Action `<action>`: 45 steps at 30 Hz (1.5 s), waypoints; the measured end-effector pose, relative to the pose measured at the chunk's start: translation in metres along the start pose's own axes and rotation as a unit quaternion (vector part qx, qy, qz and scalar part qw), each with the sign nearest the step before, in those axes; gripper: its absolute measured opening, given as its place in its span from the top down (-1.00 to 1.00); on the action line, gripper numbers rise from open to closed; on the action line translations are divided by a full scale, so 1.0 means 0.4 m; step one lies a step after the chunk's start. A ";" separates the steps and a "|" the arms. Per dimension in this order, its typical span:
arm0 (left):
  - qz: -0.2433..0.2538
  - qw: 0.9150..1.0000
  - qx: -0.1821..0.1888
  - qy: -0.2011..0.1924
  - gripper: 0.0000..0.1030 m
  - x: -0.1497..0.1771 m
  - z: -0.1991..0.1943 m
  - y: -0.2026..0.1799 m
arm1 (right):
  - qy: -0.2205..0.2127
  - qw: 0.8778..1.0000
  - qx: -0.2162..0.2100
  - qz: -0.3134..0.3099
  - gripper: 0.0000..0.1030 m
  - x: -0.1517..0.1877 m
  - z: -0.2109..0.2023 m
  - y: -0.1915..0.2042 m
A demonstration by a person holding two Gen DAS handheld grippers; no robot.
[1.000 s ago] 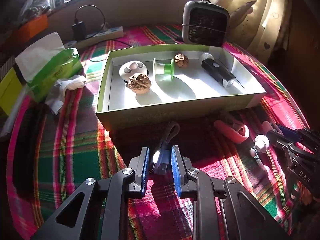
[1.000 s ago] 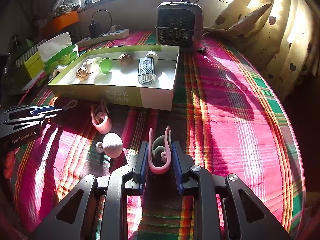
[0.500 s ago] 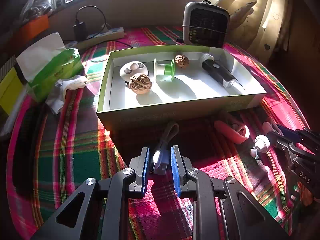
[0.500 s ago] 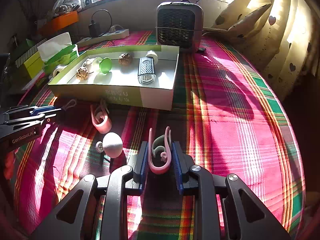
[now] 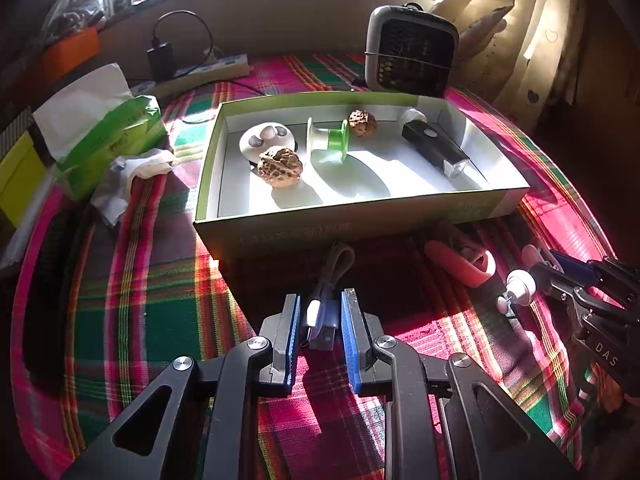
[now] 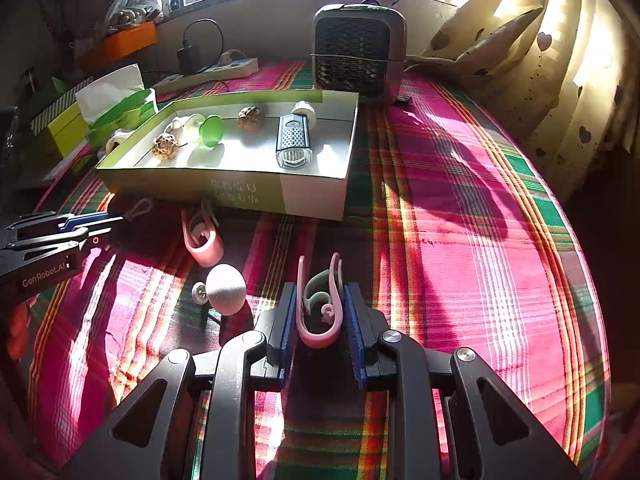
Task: Organize objects
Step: 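Lift the white cable and pink earhook off the cloth, then carry the white cable in the left tool and pink earhook in the right tool over the box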
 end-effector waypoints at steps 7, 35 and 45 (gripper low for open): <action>-0.002 1.000 0.000 -0.003 0.67 0.001 -0.006 0.000 | 0.000 1.000 -0.004 0.003 0.53 0.002 -0.005 -0.001; -0.009 0.999 0.020 -0.038 0.67 -0.042 -0.074 0.006 | -0.040 0.999 -0.023 -0.012 0.53 -0.070 -0.067 0.042; -0.015 0.998 0.024 -0.049 0.67 -0.080 -0.084 0.019 | -0.056 0.997 -0.047 -0.008 0.53 -0.152 -0.075 0.059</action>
Point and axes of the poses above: each gripper's, at about its wrist camera, not at the fingertips, and z roughly the way its jaws point, y to its left, x to its underside, the point moved 8 cm from there along z, roughly the way its jaws point, and after that the axes turned 12 degrees about x, right-handed, at the moved point
